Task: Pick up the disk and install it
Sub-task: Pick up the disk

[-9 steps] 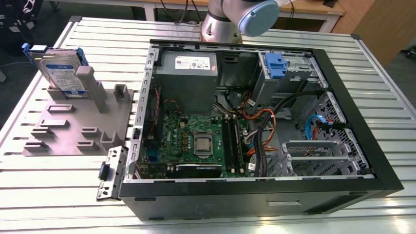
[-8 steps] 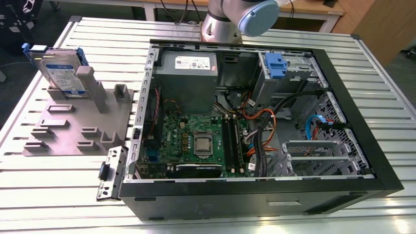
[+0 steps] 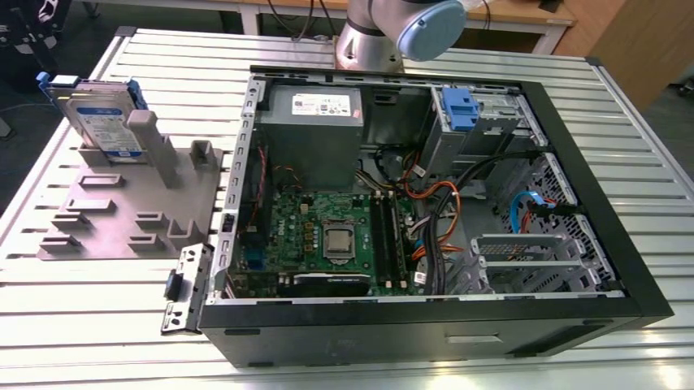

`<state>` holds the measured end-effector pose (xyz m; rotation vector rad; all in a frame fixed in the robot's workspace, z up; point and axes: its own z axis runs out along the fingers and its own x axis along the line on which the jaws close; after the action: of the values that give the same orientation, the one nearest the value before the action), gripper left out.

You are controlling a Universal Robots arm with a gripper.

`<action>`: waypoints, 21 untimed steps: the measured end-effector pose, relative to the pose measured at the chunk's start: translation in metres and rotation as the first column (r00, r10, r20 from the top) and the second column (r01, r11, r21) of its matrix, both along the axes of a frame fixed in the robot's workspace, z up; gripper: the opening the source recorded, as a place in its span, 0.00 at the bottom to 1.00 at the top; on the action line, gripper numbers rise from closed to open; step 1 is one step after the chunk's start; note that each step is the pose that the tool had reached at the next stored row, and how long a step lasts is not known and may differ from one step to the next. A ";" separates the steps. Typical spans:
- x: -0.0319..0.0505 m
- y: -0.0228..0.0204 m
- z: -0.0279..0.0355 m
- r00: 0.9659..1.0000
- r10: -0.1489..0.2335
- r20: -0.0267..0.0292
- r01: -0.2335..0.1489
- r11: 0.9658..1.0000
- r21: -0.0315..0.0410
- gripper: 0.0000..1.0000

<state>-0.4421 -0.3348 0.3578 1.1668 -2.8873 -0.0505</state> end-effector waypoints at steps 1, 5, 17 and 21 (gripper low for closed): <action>0.0000 0.0000 0.0000 1.000 0.018 0.000 -0.018 1.000 0.000 0.11; 0.0000 0.0000 0.0000 0.999 0.034 0.000 -0.034 0.999 0.000 0.11; -0.0001 0.0000 -0.0002 0.990 0.143 0.000 -0.143 0.990 0.000 0.11; -0.0002 0.0000 -0.0002 0.985 0.174 0.000 -0.174 0.985 0.000 0.11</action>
<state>-0.4422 -0.3349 0.3576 1.4126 -2.7723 -0.0466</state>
